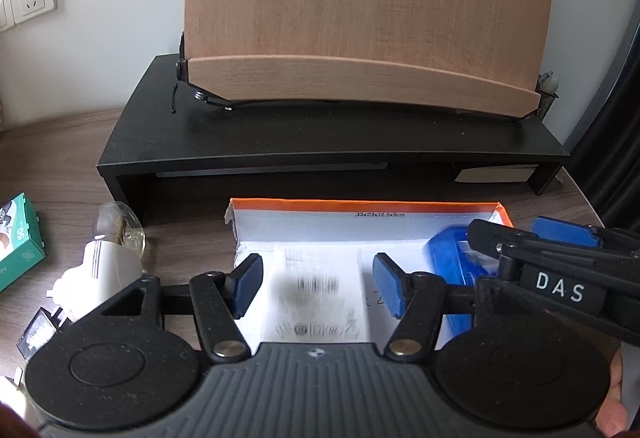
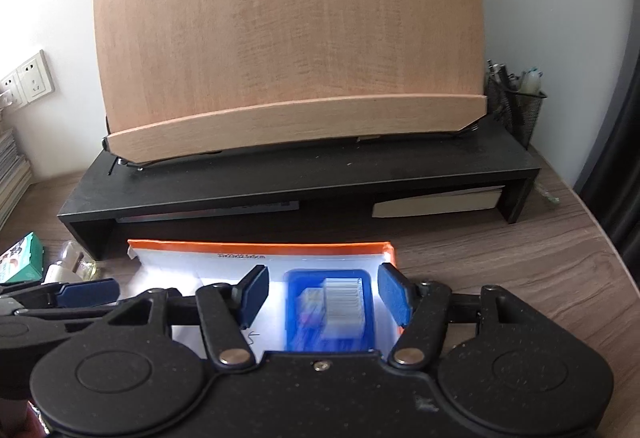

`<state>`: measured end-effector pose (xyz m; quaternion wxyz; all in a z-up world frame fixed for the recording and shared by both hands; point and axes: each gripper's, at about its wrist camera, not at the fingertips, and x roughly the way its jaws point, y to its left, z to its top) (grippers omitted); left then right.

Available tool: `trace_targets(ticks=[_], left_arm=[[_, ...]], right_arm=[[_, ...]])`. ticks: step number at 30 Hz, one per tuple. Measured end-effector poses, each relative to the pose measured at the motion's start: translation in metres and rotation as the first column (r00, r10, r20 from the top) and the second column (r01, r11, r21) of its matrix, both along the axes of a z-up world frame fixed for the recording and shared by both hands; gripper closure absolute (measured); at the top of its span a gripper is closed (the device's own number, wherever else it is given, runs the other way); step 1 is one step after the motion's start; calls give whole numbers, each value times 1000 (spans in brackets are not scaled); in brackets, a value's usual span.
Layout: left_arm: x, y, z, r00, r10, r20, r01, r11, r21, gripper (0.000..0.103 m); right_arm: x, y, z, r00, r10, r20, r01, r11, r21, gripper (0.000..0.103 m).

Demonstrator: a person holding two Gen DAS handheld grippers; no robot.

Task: Organize rigid objects
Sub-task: 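Lower and release the blue tin with the right tool while the left tool releases the white box, then move both open tools back toward the remaining desk items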

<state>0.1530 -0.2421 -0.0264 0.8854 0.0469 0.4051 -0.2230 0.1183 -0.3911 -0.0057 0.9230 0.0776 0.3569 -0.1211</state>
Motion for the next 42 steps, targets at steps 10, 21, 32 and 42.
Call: trace_targets(ticks=[10, 21, 32, 42], left_arm=[[-16, 20, 20, 999, 45, -1, -45, 999, 10, 15], [-49, 79, 51, 994, 109, 26, -110, 994, 20, 13], [-69, 154, 54, 981, 192, 23, -192, 981, 23, 12], [-76, 215, 49, 964, 267, 20, -267, 963, 28, 12]], right_arm=[[-28, 12, 24, 999, -24, 46, 25, 999, -20, 21], [-65, 72, 49, 996, 33, 81, -33, 999, -2, 18], [-82, 146, 54, 990, 125, 70, -127, 992, 22, 16], [-80, 206, 48, 974, 221, 56, -224, 973, 60, 16]])
